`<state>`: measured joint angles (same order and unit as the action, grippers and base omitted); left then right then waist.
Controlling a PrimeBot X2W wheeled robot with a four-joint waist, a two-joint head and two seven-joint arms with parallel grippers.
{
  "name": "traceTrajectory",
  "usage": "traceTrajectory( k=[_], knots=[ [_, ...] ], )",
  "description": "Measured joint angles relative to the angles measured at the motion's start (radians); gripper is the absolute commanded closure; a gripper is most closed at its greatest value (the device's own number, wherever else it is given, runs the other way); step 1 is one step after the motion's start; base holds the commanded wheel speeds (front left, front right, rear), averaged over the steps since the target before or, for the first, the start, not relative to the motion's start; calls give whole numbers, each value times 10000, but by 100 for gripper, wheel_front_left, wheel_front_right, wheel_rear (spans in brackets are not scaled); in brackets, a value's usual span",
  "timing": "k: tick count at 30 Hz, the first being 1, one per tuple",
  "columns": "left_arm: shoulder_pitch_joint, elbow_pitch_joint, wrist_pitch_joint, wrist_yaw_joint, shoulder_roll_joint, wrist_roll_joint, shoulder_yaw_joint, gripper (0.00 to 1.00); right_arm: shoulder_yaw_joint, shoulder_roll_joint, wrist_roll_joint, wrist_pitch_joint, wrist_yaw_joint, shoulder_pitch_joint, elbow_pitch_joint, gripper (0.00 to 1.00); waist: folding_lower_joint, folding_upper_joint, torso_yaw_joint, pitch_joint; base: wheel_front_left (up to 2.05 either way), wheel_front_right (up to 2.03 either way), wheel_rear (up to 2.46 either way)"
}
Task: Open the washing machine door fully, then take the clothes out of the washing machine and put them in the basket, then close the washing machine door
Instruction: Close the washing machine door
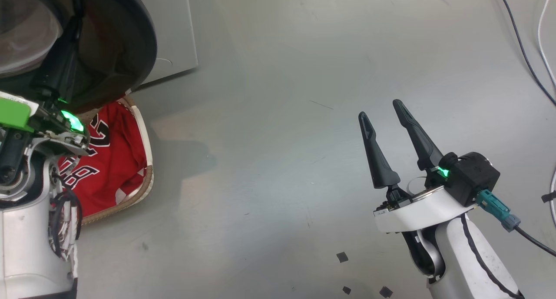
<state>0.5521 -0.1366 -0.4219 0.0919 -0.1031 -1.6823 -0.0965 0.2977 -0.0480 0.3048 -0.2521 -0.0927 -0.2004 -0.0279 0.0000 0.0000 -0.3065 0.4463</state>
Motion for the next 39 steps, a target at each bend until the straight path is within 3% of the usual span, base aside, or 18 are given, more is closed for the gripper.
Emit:
traceTrajectory(
  k=[12,27,33,39],
  knots=[
    [1383,-1398,805,29,67,316,-347,100,150,6,105,0,25,-186,-82,0,0,0,-503,201,0,0,0],
    [1960,-2313,1022,253,215,422,-194,100,148,6,102,0,88,-230,-215,0,0,0,-441,55,0,0,0],
    [1561,-2067,972,282,343,286,-364,100,104,6,-17,0,86,-221,-316,0,0,0,-181,-104,0,0,0],
    [677,-711,961,282,537,128,-531,100,-86,6,-165,-2,88,-170,-466,0,0,0,164,-307,0,0,0]
  ],
)
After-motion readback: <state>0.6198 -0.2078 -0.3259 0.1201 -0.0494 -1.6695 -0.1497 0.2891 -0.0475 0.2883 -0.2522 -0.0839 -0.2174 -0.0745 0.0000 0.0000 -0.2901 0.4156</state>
